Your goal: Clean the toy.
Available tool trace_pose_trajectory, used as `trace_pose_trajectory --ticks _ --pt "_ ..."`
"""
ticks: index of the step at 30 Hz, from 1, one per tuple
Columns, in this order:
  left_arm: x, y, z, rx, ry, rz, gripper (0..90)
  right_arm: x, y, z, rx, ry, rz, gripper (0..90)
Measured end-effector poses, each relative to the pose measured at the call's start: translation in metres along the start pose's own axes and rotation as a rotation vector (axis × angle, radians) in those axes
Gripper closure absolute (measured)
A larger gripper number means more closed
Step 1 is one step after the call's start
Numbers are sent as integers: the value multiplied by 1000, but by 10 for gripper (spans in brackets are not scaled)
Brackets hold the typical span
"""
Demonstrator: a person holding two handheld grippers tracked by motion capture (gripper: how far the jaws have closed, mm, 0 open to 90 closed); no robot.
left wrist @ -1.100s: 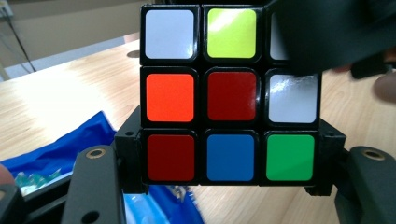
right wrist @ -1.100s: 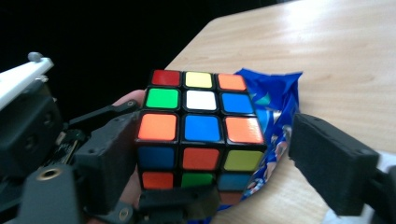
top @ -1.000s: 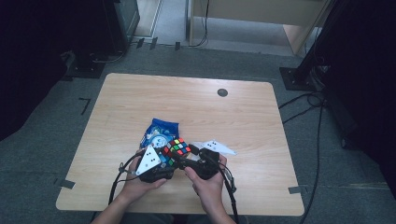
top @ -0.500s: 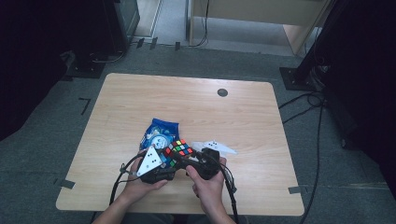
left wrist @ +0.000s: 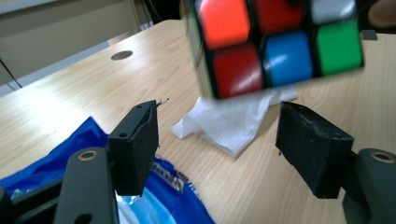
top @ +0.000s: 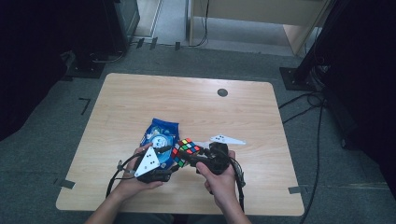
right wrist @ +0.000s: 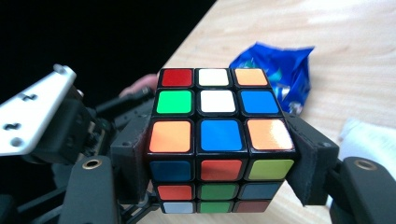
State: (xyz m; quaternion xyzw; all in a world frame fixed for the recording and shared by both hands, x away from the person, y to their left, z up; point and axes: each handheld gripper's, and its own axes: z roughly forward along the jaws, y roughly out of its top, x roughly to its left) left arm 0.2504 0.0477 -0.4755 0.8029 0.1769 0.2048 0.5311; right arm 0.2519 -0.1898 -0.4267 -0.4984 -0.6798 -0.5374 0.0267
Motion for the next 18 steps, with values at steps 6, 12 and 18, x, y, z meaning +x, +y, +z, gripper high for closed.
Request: trace_pose_trajectory --ticks 6,12,18 --pt "-5 2 0 2 42 41 250 1 -1 3 12 -5 0 344" --pt "-10 5 1 -15 24 47 197 1 -2 8 39 10 24 343" --pt "-13 4 4 -10 15 48 218 2 -6 14 62 -5 21 344"
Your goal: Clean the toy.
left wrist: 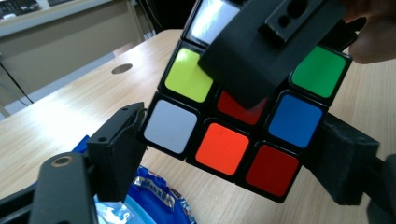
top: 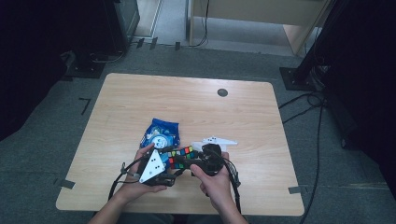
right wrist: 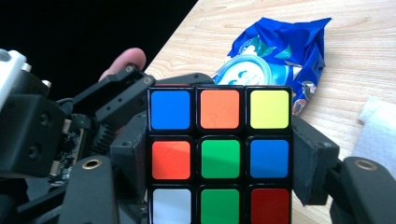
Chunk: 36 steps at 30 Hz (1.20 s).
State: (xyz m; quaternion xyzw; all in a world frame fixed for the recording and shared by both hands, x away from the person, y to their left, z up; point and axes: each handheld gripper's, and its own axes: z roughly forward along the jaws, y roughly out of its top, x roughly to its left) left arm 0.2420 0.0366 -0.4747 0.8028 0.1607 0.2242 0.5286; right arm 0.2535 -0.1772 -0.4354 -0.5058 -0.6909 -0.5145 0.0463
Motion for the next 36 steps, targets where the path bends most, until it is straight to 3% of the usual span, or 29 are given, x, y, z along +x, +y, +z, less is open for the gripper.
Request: trace_pose_trajectory --ticks 8,9,12,14,16,17,20,21,23,26,30,33,36 --pt "-5 -1 -1 -23 1 23 291 2 0 3 23 13 -10 343" --pt "-5 0 -2 -25 8 27 331 1 0 3 32 18 -12 343" --pt "-3 -1 -2 -21 37 19 338 -2 1 5 70 42 -21 341" --pt "4 -3 -4 -14 71 -13 338 -6 4 0 61 69 -30 341" --pt "14 -5 -6 -11 102 -63 338 -12 9 -11 11 101 -26 348" --pt "19 -7 -8 -11 117 -96 338 -16 11 -16 -18 89 -31 350" --pt "32 -10 -13 -11 157 -161 338 -30 12 -26 -80 -27 -61 386" --pt "34 -11 -14 -11 163 -166 338 -37 10 -24 -80 -118 -97 397" --pt "37 -11 -16 -10 166 -177 338 -47 3 -19 -78 -254 -131 425" --pt "37 -11 -16 -12 166 -176 338 -66 -10 -6 -65 -399 -157 443" --pt "35 -12 -14 -2 159 -169 338 -83 -22 9 15 -505 -182 439" --pt "35 -12 -14 -1 156 -168 338 -90 -25 12 41 -537 -179 454" --pt "35 -12 -15 -6 148 -176 338 -95 -26 12 54 -560 -225 501"
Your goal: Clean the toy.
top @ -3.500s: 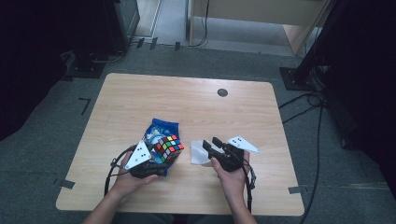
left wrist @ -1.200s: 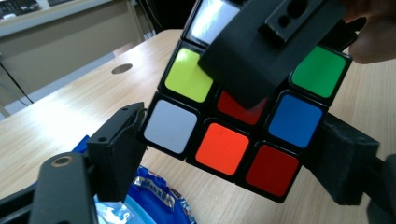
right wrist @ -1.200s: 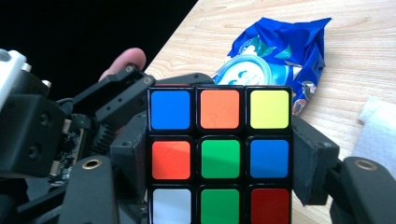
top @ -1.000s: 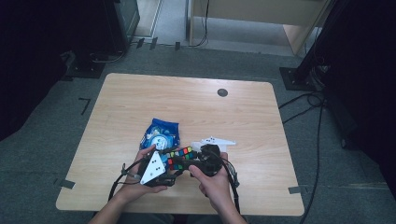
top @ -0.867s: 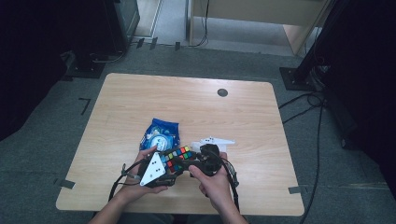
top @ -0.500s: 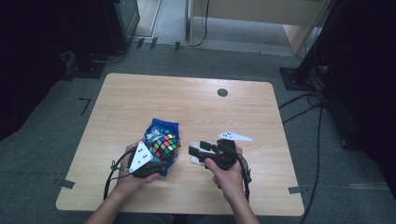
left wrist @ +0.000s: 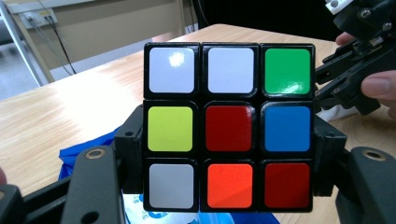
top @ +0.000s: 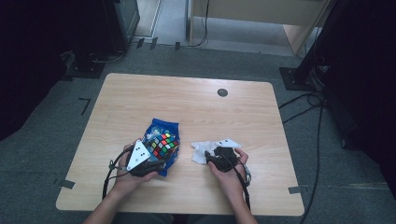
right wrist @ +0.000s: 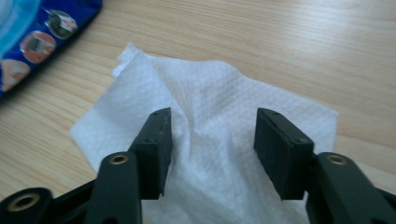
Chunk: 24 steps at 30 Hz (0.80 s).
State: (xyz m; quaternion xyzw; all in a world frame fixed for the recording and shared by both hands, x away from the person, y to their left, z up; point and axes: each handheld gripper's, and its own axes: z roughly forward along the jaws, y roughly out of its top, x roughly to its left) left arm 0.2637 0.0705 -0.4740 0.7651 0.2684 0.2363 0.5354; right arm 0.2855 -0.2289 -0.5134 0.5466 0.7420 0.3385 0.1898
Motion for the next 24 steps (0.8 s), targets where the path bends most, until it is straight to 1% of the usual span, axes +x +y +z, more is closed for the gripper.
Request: trace_pose_trajectory --ticks 2,5,7,8,9,11,12,13,14,15,16,17,18,21,22,23,24 --pt "0 0 -1 -2 -4 1 338 -2 0 0 -1 -31 -21 539" --pt "0 1 -1 -6 -11 2 338 -6 -1 -1 -5 -38 -27 639" --pt "-1 1 -1 -9 -19 5 338 -11 0 -2 -1 -24 -48 739" --pt "-1 1 -1 -9 -24 9 338 -13 0 -2 -1 -18 -50 808" --pt "-2 1 -1 -10 -29 9 338 -17 0 -3 6 -5 -46 866" --pt "-2 1 -1 -11 -36 11 338 -22 0 -5 13 19 3 888" --pt "-2 1 -1 -11 -38 13 338 -23 -1 -7 3 25 18 891" --pt "-3 1 -1 -12 -40 12 338 -22 -1 -12 -40 66 26 891" --pt "-3 1 0 -14 -46 12 338 -20 1 -15 -71 108 27 892" --pt "-3 1 0 -14 -55 14 338 -16 4 -21 -116 156 23 892" --pt "-4 1 0 -17 -71 14 339 -11 8 -28 -150 189 20 892" --pt "-5 1 1 -16 -80 18 339 -3 13 -35 -195 237 14 892" --pt "-7 1 1 -15 -90 24 339 2 16 -39 -219 274 14 892" --pt "-13 0 3 -7 -115 49 339 21 26 -54 -306 445 -1 891" --pt "-15 0 4 -6 -123 53 339 26 28 -57 -326 484 -5 891" --pt "-17 0 4 -5 -135 58 339 29 29 -58 -343 510 -4 891" --pt "-19 0 5 -3 -155 63 339 33 30 -60 -356 540 9 891"
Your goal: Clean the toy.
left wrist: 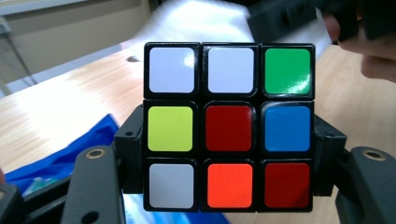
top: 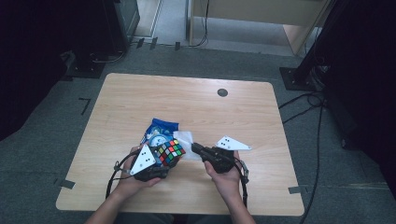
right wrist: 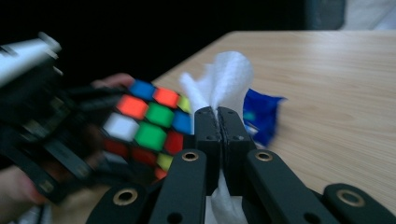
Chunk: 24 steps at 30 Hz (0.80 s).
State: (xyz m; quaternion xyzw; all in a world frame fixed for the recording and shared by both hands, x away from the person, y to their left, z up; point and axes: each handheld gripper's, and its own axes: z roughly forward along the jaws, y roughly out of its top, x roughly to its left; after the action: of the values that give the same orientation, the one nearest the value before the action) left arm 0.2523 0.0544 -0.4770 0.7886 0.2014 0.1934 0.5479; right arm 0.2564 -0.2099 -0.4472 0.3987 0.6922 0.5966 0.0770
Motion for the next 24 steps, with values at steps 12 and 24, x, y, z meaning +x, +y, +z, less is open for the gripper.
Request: trace_pose_trajectory --ticks 12,24 --pt "-8 0 4 10 -28 32 339 30 6 17 27 165 64 887" --pt "1 6 -8 -45 -19 -4 340 1 0 5 52 69 153 885"
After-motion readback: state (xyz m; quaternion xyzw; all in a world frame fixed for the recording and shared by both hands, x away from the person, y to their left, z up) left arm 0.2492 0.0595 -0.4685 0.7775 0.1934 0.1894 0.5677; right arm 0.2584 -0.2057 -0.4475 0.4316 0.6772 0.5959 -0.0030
